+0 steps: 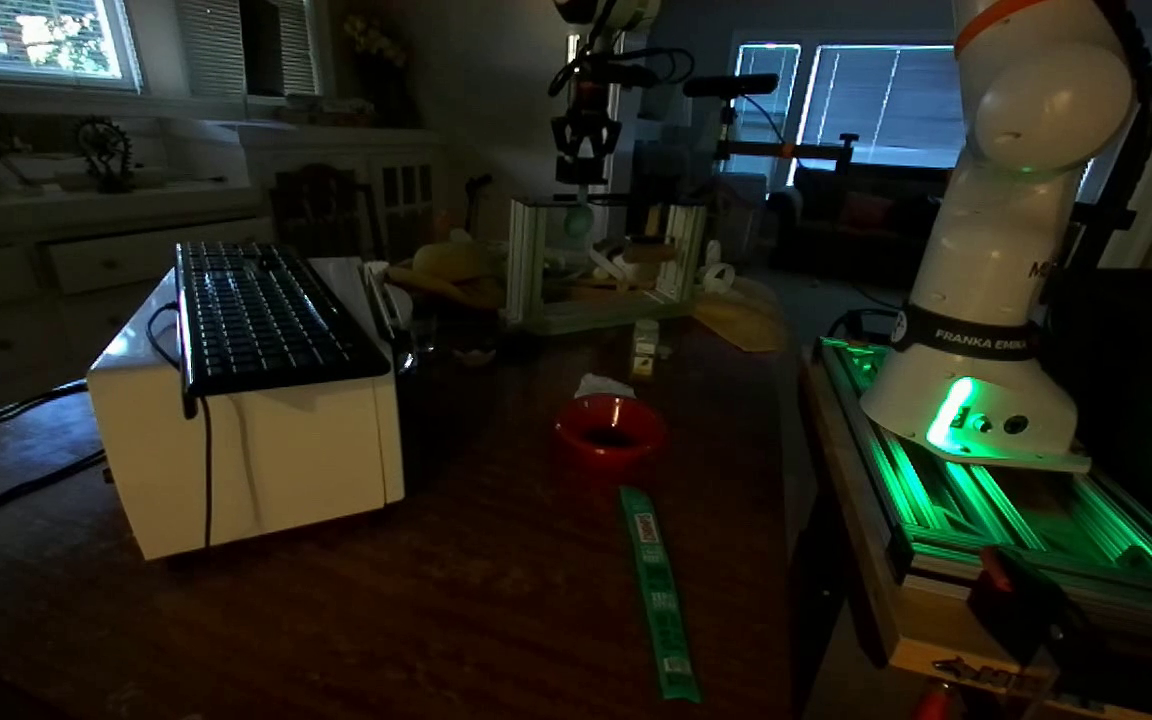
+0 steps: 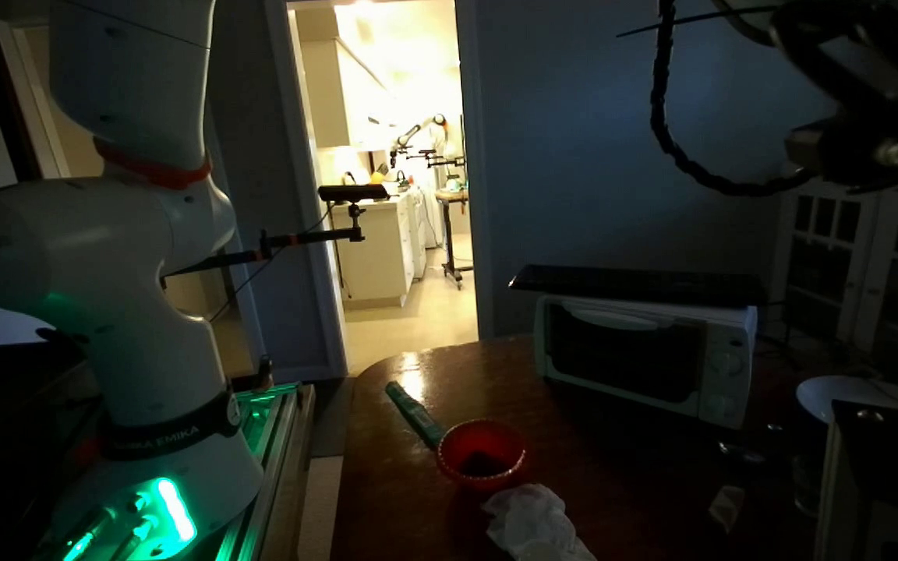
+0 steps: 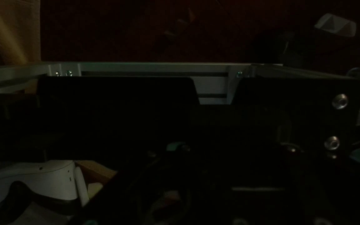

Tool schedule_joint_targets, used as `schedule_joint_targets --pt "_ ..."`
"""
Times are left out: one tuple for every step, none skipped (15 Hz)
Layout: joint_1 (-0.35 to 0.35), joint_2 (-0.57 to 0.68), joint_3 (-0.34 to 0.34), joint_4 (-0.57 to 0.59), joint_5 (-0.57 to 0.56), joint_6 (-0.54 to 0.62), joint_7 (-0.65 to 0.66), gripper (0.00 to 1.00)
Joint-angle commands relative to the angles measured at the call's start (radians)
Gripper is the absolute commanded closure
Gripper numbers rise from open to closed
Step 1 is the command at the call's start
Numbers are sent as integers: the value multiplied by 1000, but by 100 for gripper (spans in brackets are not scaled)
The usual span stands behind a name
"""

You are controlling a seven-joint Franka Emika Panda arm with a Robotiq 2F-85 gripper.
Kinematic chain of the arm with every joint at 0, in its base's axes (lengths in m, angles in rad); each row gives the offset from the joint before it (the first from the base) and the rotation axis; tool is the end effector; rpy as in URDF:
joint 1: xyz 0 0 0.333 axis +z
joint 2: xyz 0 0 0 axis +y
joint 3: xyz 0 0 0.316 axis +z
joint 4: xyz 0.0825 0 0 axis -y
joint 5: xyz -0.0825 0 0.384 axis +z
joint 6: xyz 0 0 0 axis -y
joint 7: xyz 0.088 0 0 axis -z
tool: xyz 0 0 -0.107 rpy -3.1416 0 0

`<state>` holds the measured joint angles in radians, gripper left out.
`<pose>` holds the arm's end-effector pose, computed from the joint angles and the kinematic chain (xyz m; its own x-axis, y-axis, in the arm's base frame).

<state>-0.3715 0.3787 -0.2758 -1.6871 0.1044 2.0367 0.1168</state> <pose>0.5363 -0.3762 0.3847 0.7010 -0.7130 -0.0124 -0.7130 -0.7011 0.0098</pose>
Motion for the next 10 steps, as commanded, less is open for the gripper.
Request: schedule_joint_targets --pt "23 -70 -13 -67 -30 -58 35 78" --pt "25 -74 -12 -75 -29 -56 34 78" --pt "25 -78 -11 -80 -26 -62 32 78" --pt "26 -79 -10 -79 -27 -78 32 78" --pt "27 -83 -10 -83 -26 -80 31 78" --pt "27 -87 -10 -85 -23 -90 29 78" --pt "27 -91 -10 -88 -24 -94 30 78" --pt "28 -98 -11 -90 -25 -107 29 78" --pt "29 -104 -11 -90 -28 -129 30 78" --pt "28 -112 -9 -94 -26 -155 21 78"
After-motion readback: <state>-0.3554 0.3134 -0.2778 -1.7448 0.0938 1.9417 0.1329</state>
